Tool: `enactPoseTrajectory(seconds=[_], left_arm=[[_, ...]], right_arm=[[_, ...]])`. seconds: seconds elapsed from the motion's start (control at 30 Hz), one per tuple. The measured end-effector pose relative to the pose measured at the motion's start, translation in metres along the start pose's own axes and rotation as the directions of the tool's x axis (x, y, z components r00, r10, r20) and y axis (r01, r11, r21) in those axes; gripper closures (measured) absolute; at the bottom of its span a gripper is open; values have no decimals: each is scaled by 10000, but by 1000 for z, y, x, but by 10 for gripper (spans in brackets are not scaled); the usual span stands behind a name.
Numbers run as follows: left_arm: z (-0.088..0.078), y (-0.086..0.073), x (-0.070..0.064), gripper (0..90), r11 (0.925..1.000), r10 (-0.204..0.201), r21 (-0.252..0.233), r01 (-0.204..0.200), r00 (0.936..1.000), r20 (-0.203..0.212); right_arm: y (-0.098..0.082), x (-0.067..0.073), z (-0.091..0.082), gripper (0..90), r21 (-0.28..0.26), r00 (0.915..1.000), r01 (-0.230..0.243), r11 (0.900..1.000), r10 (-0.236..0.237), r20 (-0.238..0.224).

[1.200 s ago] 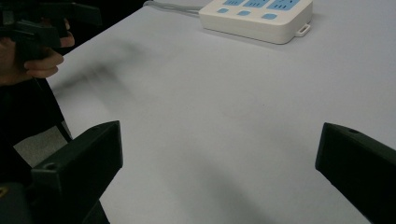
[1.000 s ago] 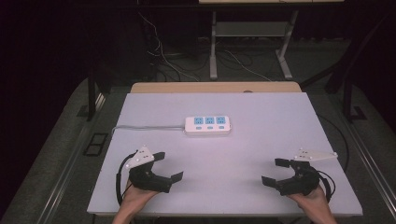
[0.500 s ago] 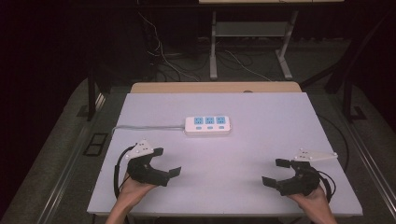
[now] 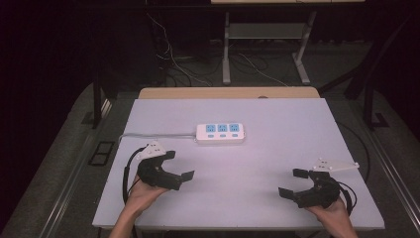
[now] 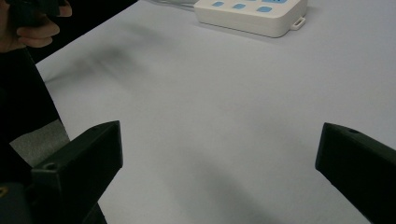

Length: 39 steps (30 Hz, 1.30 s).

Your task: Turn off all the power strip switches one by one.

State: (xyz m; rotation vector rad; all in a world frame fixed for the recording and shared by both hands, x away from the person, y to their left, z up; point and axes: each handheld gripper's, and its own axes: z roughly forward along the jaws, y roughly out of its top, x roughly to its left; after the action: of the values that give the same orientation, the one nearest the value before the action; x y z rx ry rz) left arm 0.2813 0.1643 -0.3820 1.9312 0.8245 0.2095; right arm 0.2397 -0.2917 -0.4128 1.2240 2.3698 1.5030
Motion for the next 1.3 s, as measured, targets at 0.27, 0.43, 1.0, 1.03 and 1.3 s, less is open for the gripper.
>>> enactPoseTrajectory(seconds=[0.27,0.43,1.0,1.03,1.3], left_arm=[[7,11,4,0,9996,147,240,-148,9999,43],[10,20,7,0,9988,287,391,-289,9996,46],[19,52,20,0,9942,566,916,-571,9984,84],[20,54,21,0,9931,610,994,-615,9981,84],[30,68,24,0,9847,902,1476,-923,9957,209]], right_arm=[[0,0,1,6,51,10000,33,10000,-33,-11],[0,0,1,6,59,10000,34,10000,-34,1],[-1,0,1,6,103,10000,61,9999,-62,25],[-1,0,1,6,103,10000,61,9999,-62,25],[-1,1,4,6,180,10000,71,9998,-71,-20]])
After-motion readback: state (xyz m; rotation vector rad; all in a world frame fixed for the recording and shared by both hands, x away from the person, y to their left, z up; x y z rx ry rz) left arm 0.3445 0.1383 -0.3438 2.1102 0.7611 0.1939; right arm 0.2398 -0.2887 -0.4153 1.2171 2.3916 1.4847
